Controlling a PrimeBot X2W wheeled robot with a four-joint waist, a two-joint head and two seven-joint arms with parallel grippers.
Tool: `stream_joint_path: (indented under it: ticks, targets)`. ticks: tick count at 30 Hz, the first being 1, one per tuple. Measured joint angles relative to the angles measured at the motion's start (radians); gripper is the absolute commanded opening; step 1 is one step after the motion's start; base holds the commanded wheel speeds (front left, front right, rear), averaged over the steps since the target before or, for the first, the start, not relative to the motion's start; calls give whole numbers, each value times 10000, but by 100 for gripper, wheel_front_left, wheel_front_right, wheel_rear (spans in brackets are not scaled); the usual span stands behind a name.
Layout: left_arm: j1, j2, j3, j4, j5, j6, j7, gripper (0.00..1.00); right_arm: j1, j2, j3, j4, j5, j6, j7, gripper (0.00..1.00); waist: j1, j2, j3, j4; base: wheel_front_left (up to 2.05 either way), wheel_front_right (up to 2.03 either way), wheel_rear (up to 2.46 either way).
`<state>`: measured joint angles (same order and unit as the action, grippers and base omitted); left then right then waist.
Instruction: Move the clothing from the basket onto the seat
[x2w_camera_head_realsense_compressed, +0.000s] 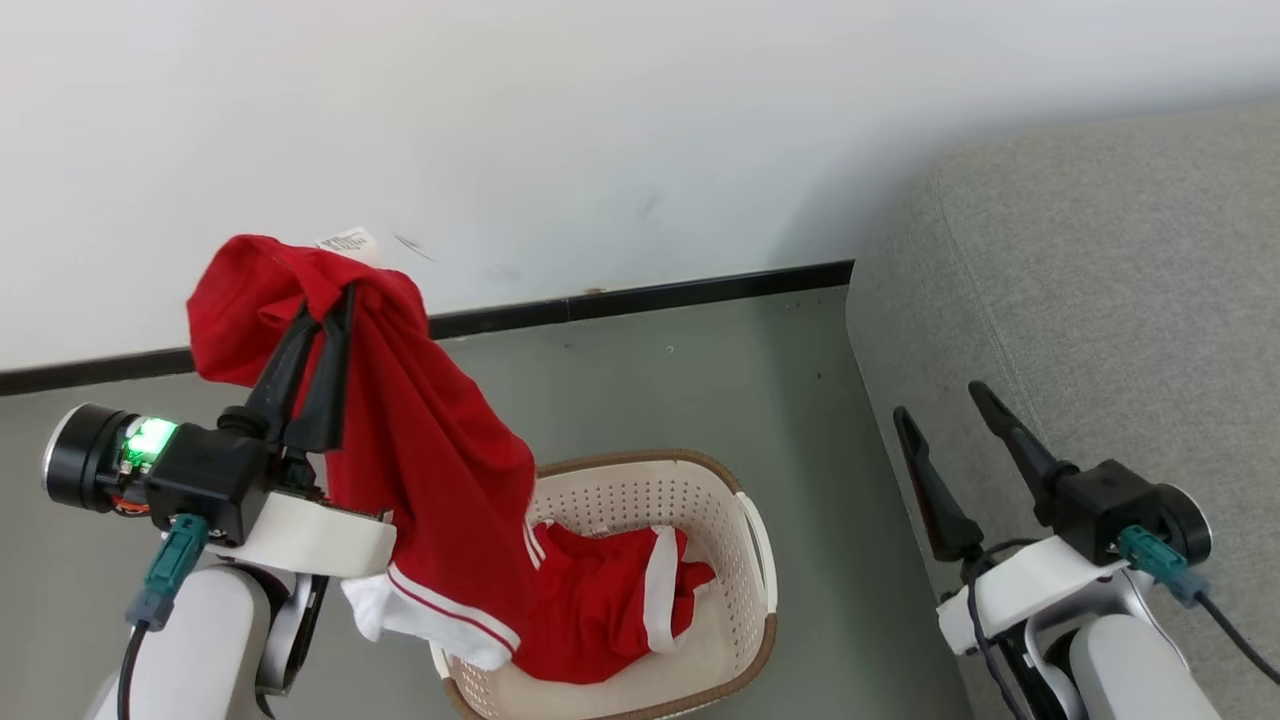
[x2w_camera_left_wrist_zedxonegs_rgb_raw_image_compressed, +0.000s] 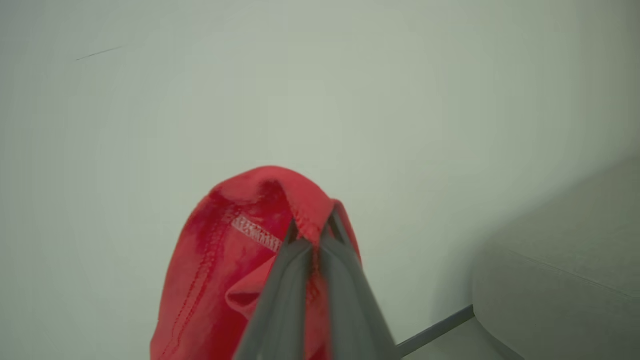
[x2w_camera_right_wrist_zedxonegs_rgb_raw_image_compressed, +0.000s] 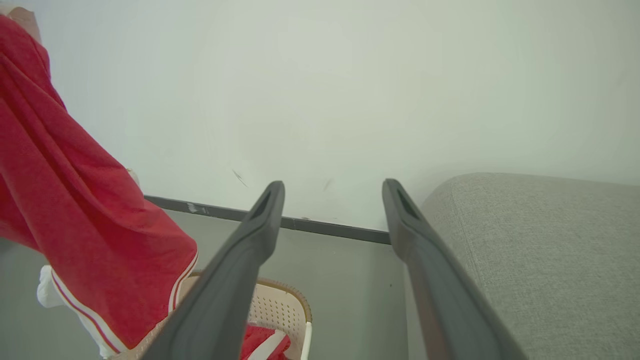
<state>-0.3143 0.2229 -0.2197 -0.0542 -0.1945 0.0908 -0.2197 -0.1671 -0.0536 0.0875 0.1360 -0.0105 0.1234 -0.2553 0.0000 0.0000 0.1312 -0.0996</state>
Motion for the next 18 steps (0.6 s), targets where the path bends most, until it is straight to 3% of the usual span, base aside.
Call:
stream_joint_path:
  ticks: [18]
  targets:
    - [-1,-268,-1177,-700,-180,-779,924,0,430,-1235,2871,520,267,2,0,100,0,0,-1354,418,0,0,0]
